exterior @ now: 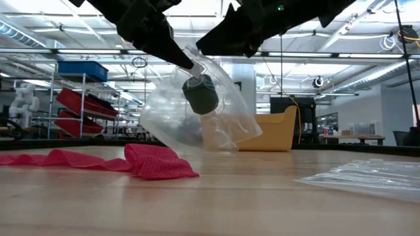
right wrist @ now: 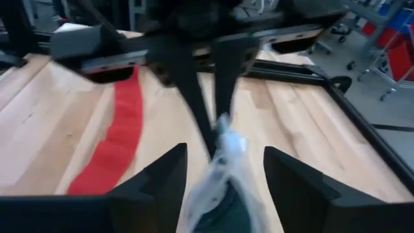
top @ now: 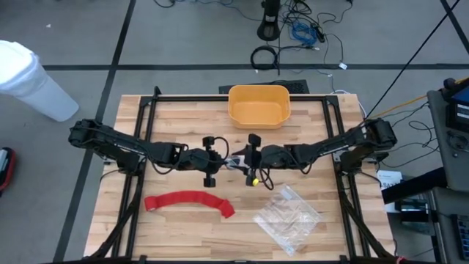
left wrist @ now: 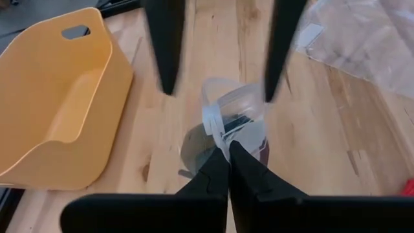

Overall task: Roll bandage
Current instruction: Close the transparent zip bag

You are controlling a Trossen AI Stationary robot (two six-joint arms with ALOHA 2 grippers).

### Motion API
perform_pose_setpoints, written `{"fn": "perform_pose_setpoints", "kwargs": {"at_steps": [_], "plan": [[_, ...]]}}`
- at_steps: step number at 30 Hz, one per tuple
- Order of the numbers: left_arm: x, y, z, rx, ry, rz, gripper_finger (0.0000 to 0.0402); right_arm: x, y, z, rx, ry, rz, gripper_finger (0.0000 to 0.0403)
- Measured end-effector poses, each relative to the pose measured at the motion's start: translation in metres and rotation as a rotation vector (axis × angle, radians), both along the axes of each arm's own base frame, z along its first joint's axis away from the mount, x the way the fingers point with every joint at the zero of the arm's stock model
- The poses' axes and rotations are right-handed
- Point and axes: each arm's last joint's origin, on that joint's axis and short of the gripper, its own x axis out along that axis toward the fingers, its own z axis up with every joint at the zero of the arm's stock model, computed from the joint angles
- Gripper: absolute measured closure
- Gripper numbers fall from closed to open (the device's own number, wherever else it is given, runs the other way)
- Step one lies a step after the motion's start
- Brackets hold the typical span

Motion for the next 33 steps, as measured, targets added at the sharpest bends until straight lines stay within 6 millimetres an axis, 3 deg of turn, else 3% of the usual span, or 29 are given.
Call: {"fn": "perform_pose_setpoints", "kwargs": {"at_steps": [8, 14, 19, 24, 28, 33], "plan": [[0.0, 0.0, 0.0, -0.001, 0.001, 0.001, 0.0401, 0.007, -0.009, -0.02, 0.005, 0.066, -0.034, 0.0267], [0.0, 0.0, 0.0, -0.007, -0.001, -0.007, 0.0399, 0.006, -0.012, -0.02, -0.038, 0.083, -0.024, 0.0387], [-0.003, -0.003, 0.002, -0.008, 0.005, -0.02, 0.0368, 0.003, -0.012, -0.022, -0.069, 0.144, -0.014, 0.0401], [-0.018, -0.003, 0.017, -0.023, -0.011, -0.001, 0.0338, -0.005, -0.011, -0.032, -0.145, 0.268, -0.09, 0.0402], [-0.017, -0.003, 0.021, -0.045, -0.054, -0.016, 0.0328, -0.003, -0.005, -0.029, -0.156, 0.228, -0.066, 0.0403], [-0.01, -0.005, 0.009, -0.036, 0.0, -0.025, 0.0326, 0.004, 0.004, -0.014, -0.122, 0.212, -0.017, 0.0403]]}}
